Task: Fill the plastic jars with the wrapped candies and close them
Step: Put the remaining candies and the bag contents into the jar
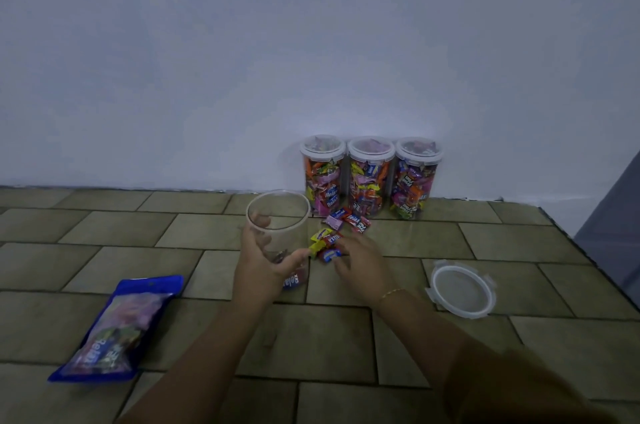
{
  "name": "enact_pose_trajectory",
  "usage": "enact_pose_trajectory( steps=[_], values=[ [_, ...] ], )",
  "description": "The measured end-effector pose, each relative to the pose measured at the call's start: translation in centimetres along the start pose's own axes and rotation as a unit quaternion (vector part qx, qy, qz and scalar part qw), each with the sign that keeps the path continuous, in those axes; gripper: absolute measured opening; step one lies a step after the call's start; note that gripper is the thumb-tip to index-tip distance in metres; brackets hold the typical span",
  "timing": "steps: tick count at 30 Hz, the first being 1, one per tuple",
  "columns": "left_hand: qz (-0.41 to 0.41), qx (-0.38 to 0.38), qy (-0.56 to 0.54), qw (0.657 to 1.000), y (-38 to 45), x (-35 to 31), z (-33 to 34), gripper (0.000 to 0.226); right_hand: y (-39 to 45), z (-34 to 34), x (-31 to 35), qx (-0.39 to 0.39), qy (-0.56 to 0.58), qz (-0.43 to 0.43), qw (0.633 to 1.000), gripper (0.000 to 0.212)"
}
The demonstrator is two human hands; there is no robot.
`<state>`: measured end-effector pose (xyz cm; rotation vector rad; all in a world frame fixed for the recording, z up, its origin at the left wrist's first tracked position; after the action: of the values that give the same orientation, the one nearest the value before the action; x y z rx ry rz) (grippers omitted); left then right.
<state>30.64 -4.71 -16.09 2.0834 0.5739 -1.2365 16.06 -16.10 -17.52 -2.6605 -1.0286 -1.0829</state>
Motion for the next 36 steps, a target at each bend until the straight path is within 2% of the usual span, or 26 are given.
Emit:
enact_pose_trajectory(
  steps=[4,8,11,14,18,22,26,28,30,32,36],
  values=[
    [-0.006,-0.004,-0.009,1.0,0.1,0.1,0.1,0.079,2.2,1.8,1.7,0.02,-0.112,-0.071,0.991,0.051],
    [-0.007,0.013,0.0,1.0,0.2,0.5,0.4,0.091,4.2,3.6,1.6,0.096,-0.198,-0.048,0.974,0.058],
    [0.001,0.019,0.0,1.0,0.4,0.5,0.4,0.09,4.8,4.5,0.7,0.134,-0.24,-0.049,0.96,0.051],
    [0.0,0.022,-0.013,1.0,0.7,0.8,0.5,0.087,4.3,5.1,-0.2,0.116,-0.233,-0.043,0.965,0.046],
    [-0.011,0.02,-0.028,0.999,0.9,0.8,0.7,0.083,2.7,4.0,0.6,0.039,-0.207,-0.054,0.976,0.048],
    [-0.017,0.023,-0.037,0.999,0.7,0.8,0.8,0.089,1.5,3.4,0.3,0.064,-0.191,-0.028,0.979,0.038],
    [-0.018,0.029,-0.03,0.999,0.2,0.4,1.0,0.081,-0.4,2.3,-0.4,0.057,-0.193,-0.019,0.979,0.036],
    [-0.022,0.034,-0.024,0.999,-0.2,0.2,1.2,0.084,-1.4,1.0,-1.5,0.024,-0.148,0.012,0.989,0.034],
    [-0.025,0.043,-0.032,0.998,-0.8,-0.2,1.5,0.086,-2.3,-1.0,-3.3,-0.042,-0.018,0.08,0.996,0.025],
    [-0.028,0.055,-0.052,0.997,-1.4,-0.9,2.1,0.088,-3.0,-2.9,-4.7,-0.113,0.122,0.134,0.977,0.017],
    [-0.022,0.094,-0.08,0.992,-3.3,-2.1,3.7,0.091,-3.4,-6.2,-4.8,-0.214,0.274,0.176,0.921,0.035]
  ],
)
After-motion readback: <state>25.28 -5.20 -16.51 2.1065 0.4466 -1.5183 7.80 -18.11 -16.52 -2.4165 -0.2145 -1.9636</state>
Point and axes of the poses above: each hand's wrist, its own y-axis towards the middle knuckle, its own z-axis out of the palm, x = y × z, the point moved 8 cm from there along y, towards the middle knuckle, and after that the axes turned 7 degrees about y, right-handed, at the moved point
